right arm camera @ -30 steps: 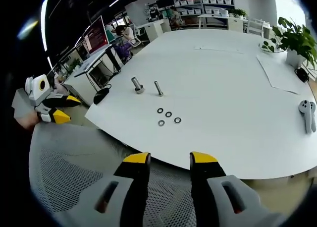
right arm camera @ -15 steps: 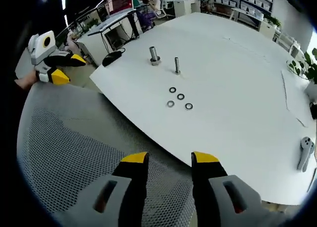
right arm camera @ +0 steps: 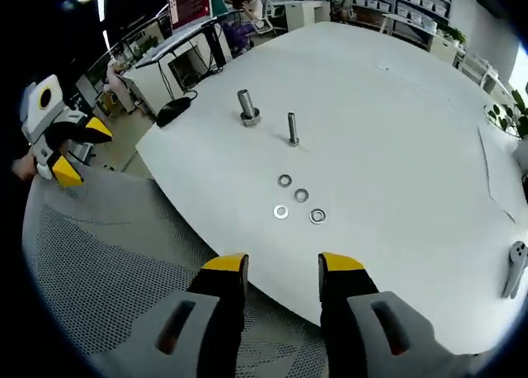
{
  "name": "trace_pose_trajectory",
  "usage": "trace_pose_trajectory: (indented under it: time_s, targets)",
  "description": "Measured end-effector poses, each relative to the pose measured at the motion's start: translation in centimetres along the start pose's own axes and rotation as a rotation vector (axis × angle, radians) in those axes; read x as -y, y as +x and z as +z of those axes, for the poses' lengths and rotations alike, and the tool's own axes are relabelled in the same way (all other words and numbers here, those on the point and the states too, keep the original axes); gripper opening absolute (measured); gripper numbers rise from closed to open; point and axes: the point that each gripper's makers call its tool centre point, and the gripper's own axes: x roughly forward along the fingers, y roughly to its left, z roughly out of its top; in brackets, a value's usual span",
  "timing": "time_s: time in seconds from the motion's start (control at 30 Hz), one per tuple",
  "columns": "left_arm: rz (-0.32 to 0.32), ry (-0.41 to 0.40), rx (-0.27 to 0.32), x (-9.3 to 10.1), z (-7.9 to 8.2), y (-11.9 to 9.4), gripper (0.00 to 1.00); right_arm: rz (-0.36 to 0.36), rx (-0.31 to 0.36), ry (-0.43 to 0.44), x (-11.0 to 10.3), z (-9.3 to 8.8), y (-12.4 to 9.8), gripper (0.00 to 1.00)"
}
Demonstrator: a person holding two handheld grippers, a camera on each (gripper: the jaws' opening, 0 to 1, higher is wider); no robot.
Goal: Place the washer onto the threaded stud by aligning its center hole with the stud, sliding it down to the base, and recovering from edge contact or off-axis alignment until the washer reaches the visible bottom stop.
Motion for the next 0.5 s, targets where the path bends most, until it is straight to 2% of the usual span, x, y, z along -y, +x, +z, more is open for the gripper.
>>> trace_pose_trajectory:
  time_s: [0.17,0.33,0.43,0.5]
  targets:
    - [0.003,0.008,-0.003,-0.2,-0.1,0.0,0.37,-0.014,-0.005,0.032,-0.7,0.6,1.3,0.35]
    - [0.003,0.002,-0.006,-0.1,-0.2,0.0,0.37,-0.029,-0.013,0.012,-0.9,1.3,2.6,0.34]
    - [0.004,0.000,-0.004,-0.2,-0.1,0.0,0.36,-0.019,-0.053,-0.005,-0.9,1.5,3.7,0.34]
    - [0.004,-0.003,-0.004,-0.1,0.0,0.0,0.36,-0.012,-0.082,-0.010,-1.0,0.8,4.9,0.33]
